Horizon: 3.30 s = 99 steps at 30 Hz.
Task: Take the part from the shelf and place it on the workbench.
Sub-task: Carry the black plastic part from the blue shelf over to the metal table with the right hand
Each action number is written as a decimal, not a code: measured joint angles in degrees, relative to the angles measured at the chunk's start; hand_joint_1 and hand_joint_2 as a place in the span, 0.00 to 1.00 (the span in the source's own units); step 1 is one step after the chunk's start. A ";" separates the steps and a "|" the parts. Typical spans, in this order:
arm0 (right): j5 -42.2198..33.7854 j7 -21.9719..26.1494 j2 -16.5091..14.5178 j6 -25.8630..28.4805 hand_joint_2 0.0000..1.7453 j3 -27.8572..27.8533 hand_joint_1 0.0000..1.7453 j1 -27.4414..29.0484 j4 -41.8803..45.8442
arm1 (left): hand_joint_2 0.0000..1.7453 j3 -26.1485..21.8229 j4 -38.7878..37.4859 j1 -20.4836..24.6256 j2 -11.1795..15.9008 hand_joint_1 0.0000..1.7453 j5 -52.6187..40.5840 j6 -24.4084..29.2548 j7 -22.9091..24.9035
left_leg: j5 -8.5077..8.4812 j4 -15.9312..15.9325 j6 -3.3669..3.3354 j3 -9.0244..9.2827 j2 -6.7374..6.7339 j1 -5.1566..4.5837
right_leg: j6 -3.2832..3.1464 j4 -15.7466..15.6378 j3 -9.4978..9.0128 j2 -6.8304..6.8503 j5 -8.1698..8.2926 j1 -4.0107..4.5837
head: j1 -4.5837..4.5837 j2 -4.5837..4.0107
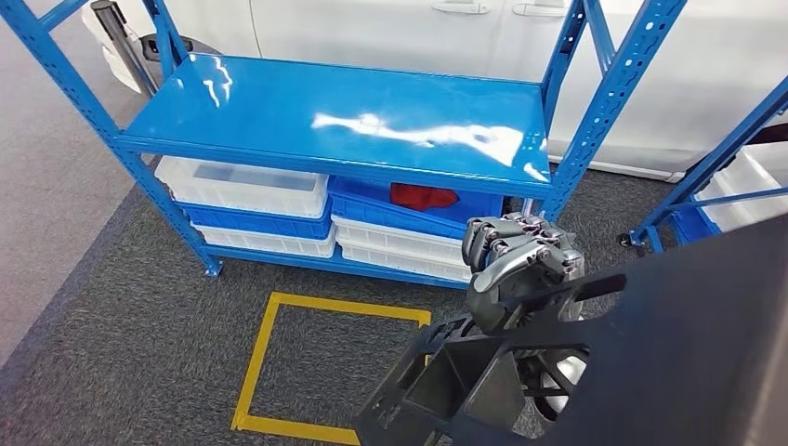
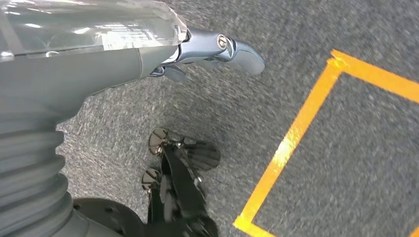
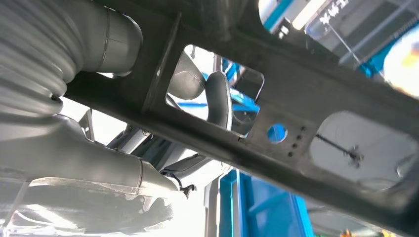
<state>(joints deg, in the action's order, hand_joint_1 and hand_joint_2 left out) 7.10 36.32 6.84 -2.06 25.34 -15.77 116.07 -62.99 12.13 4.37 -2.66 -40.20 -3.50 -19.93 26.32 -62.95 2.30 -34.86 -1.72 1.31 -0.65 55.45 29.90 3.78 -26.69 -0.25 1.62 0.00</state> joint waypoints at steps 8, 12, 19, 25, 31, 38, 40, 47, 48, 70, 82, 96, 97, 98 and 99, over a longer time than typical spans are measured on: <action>0.80 0.06 0.12 -0.08 1.00 0.16 0.98 -0.55 -1.03 | 1.00 -0.04 0.00 0.07 0.05 0.00 0.07 0.11 0.57 | -1.09 5.22 -3.32 1.96 1.38 -0.21 | 2.24 6.70 2.53 -1.56 -4.55 -0.03 | -0.02 0.00; 1.08 -0.09 0.58 0.04 1.00 0.18 0.98 -0.26 -1.71 | 1.00 -0.06 0.00 0.01 0.24 0.00 -0.12 0.61 0.67 | -1.44 5.07 -3.79 1.38 3.99 -0.66 | 2.05 18.56 8.37 -3.43 -8.63 -0.02 | -0.02 0.00; 0.27 1.59 1.21 0.40 1.00 0.15 0.98 0.30 -1.75 | 1.00 -0.05 0.02 0.07 0.49 0.00 -1.33 1.94 0.05 | -2.21 5.44 -2.66 0.85 9.14 -0.05 | -1.87 2.86 2.89 -9.47 1.53 1.03 | 0.03 0.00; -1.14 2.85 1.52 -0.07 1.00 0.08 0.98 0.74 -0.56 | 1.00 -0.04 0.02 0.07 1.06 0.00 -1.76 1.30 -0.33 | 3.22 -4.43 -0.99 -4.16 3.07 -0.49 | -1.23 -2.60 -0.15 -3.77 2.30 0.11 | 0.03 0.00; -2.46 2.85 1.74 -1.04 1.00 0.00 0.98 1.15 0.39 | 1.00 -0.05 0.04 -0.03 1.45 0.00 -1.69 0.86 -1.08 | -1.02 2.21 0.07 -0.03 -0.30 0.16 | 0.23 -0.23 0.23 0.77 0.60 -0.11 | 0.02 0.00; -4.49 2.85 1.61 -3.67 1.00 -0.83 0.98 1.62 1.69 | 1.00 -0.36 0.04 -0.17 1.63 0.00 -1.04 0.91 -1.88 | -2.33 5.58 -3.27 1.00 1.57 -0.20 | 2.26 4.26 1.72 -0.33 -2.90 -0.34 | 0.02 0.00; -4.77 2.85 1.51 -4.10 1.00 -1.27 0.98 1.85 1.84 | 1.00 -0.41 0.04 -0.02 1.63 0.00 -0.86 0.91 -1.93 | -2.69 5.57 -3.70 0.50 2.63 -0.24 | 2.43 12.05 5.16 -2.92 -7.33 -0.46 | 0.02 0.00; -5.03 2.82 1.04 -5.07 1.00 -1.75 0.98 2.09 1.97 | 1.00 -1.37 0.04 0.01 1.31 0.00 -0.19 0.87 -1.89 | -3.70 5.44 -3.31 -0.37 7.85 -0.61 | 0.29 4.39 1.23 -7.95 -1.68 -0.22 | 0.01 0.00; -5.03 2.81 0.97 -5.12 1.00 -1.86 0.98 2.07 2.03 | 1.00 -1.41 0.05 0.07 1.18 0.00 -0.14 0.86 -1.87 | -3.92 5.45 -2.99 -0.67 8.56 -0.41 | -0.05 2.23 0.36 -9.24 -1.05 -0.13 | 0.00 0.00; -5.46 1.82 -0.74 -8.35 1.00 -3.20 0.98 2.12 1.44 | 1.00 -1.84 0.33 -0.18 1.52 0.00 -1.85 1.74 -0.31 | -2.60 5.86 -3.80 0.62 1.82 -0.42 | 2.12 9.43 3.39 -1.95 -6.67 -0.15 | -0.02 0.00; -4.07 2.70 -0.85 -7.55 1.00 -3.20 0.98 1.95 -0.32 | 1.00 -1.84 0.31 -0.13 1.22 0.00 -2.27 1.23 0.22 | -3.73 5.24 -1.48 -1.42 9.51 -0.19 | 0.96 1.57 0.93 -6.93 -0.85 -0.77 | -0.02 0.00; -5.50 2.85 -0.98 -7.19 1.00 -3.20 0.98 2.17 -0.74 | 1.00 -1.82 0.33 0.29 1.04 0.00 -2.80 1.54 0.74 | -1.13 4.91 -2.48 0.70 -1.77 -1.22 | 1.15 1.56 0.53 4.02 -1.45 0.74 | 0.01 0.00; -5.55 2.85 -0.98 -7.21 1.00 -3.20 0.98 2.06 -0.75 | 1.00 -1.83 0.33 0.14 1.04 0.00 -2.80 1.46 0.71 | -1.27 5.09 -2.82 0.68 -1.08 -1.17 | 1.46 1.76 0.47 3.70 -1.77 0.60 | 0.01 0.00; -5.61 2.86 -0.98 -7.22 1.00 -3.20 0.98 1.98 -0.73 | 1.00 -1.83 0.33 0.04 1.04 0.00 -2.82 1.37 0.68 | -1.41 5.26 -3.16 0.72 -0.43 -1.10 | 1.73 2.56 0.71 2.47 -2.48 0.38 | 0.01 0.00; -5.67 2.86 -0.98 -7.23 1.00 -3.20 0.98 1.95 -0.71 | 1.00 -1.84 0.33 0.09 1.04 0.00 -2.86 1.28 0.64 | -1.58 5.43 -3.48 0.77 0.17 -1.00 | 1.95 4.51 1.52 0.64 -3.79 0.15 | 0.01 0.00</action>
<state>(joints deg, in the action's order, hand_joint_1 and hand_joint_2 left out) 1.43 39.18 5.86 -9.29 22.14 -13.82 115.36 -64.82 12.46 4.46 -1.61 -43.06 -2.22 -19.28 24.74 -57.52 -1.17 -34.09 -1.54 0.31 1.30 59.96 31.42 4.42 -30.48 -0.09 1.63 0.00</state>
